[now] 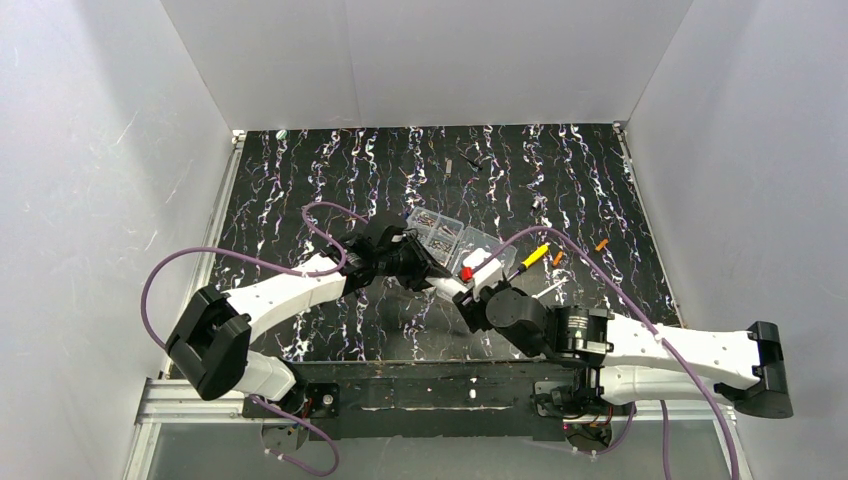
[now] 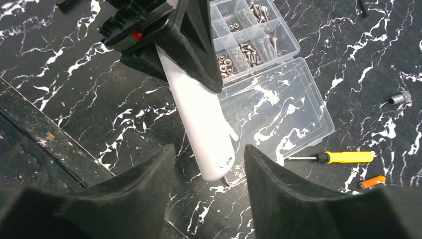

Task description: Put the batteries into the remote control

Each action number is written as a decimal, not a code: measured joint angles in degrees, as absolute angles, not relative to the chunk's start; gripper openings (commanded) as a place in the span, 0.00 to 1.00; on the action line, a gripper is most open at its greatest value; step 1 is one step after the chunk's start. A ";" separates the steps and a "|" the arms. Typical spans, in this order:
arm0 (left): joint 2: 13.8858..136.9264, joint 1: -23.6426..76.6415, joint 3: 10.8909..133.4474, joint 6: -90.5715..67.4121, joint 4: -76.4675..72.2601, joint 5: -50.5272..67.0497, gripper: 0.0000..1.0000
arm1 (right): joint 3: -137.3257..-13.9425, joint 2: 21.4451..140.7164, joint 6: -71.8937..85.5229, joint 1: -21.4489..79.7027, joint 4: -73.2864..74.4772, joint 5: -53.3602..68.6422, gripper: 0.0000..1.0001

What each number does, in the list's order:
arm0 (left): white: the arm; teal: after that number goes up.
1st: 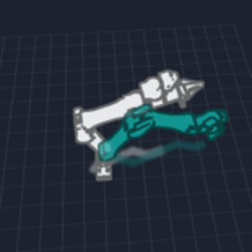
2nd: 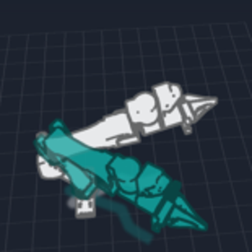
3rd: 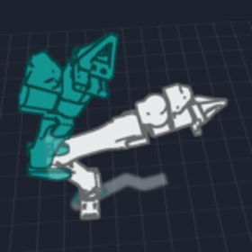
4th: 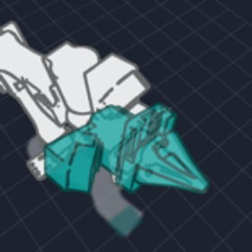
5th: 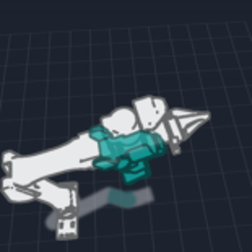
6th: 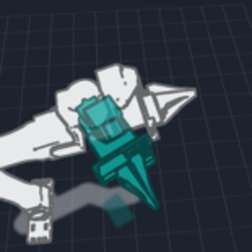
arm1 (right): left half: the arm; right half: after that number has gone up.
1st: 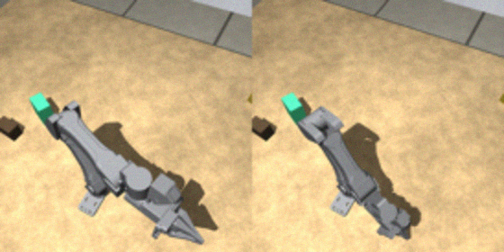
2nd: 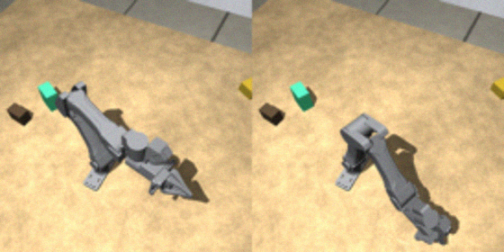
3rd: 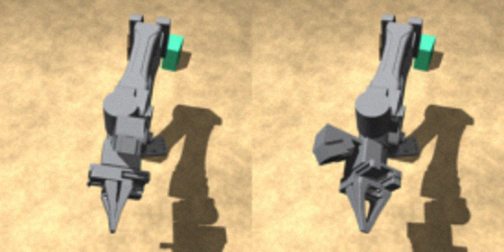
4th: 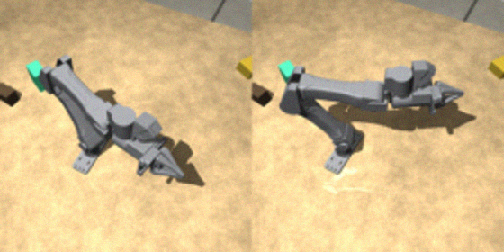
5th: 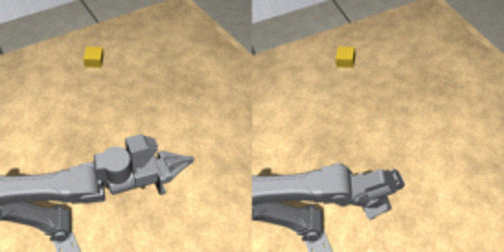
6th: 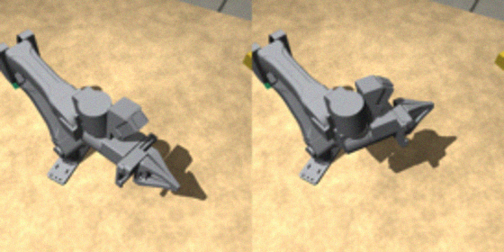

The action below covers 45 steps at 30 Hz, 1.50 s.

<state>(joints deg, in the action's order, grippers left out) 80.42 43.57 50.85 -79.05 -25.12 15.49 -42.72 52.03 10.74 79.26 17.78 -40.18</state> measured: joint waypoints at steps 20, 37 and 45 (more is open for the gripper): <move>78.43 42.11 43.03 -69.73 -39.20 29.23 0.00 | -34.65 42.48 15.51 62.35 14.98 -5.52 0.79; 77.89 42.11 42.70 -68.31 -46.46 36.58 0.00 | -33.50 44.91 17.15 60.73 12.19 -2.55 0.70; 75.68 42.11 43.38 -64.07 -43.22 38.30 0.00 | -32.77 43.59 17.43 60.29 12.69 0.34 0.60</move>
